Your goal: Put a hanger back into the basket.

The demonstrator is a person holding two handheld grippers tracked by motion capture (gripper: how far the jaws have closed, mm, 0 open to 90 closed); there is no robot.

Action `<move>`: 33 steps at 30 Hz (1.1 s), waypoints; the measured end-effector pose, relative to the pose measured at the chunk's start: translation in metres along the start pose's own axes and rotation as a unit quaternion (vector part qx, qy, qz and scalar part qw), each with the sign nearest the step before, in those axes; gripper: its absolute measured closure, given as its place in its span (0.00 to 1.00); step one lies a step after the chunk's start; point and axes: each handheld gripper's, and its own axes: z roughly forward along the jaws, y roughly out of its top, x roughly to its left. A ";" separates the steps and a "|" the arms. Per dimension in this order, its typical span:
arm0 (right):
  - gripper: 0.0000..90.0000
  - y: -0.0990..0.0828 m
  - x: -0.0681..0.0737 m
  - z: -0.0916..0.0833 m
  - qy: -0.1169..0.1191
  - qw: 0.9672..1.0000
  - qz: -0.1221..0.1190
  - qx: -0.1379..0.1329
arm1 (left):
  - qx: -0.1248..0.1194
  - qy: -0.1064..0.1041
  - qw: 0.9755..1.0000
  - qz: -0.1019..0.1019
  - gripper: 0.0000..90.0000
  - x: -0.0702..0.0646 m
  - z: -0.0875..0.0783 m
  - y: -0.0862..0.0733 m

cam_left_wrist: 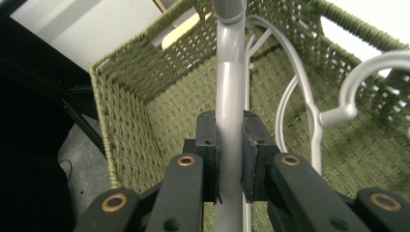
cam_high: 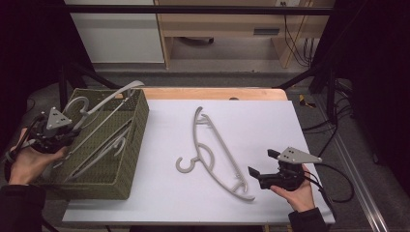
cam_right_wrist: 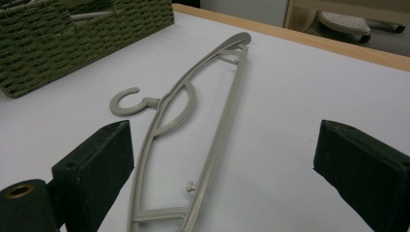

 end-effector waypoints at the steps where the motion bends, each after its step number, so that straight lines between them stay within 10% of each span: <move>1: 0.08 0.000 0.000 0.000 -0.001 1.000 0.000 0.002 | 0.004 0.002 1.000 0.002 0.88 0.000 0.001 -0.002; 25: 0.09 -0.001 0.001 0.003 0.000 1.000 -0.003 0.006 | 0.072 -0.003 0.997 0.005 0.88 -0.018 0.054 -0.039; 33: 0.09 0.000 0.003 0.003 0.002 1.000 -0.003 0.007 | 0.051 -0.018 0.999 0.008 0.81 -0.020 0.052 -0.041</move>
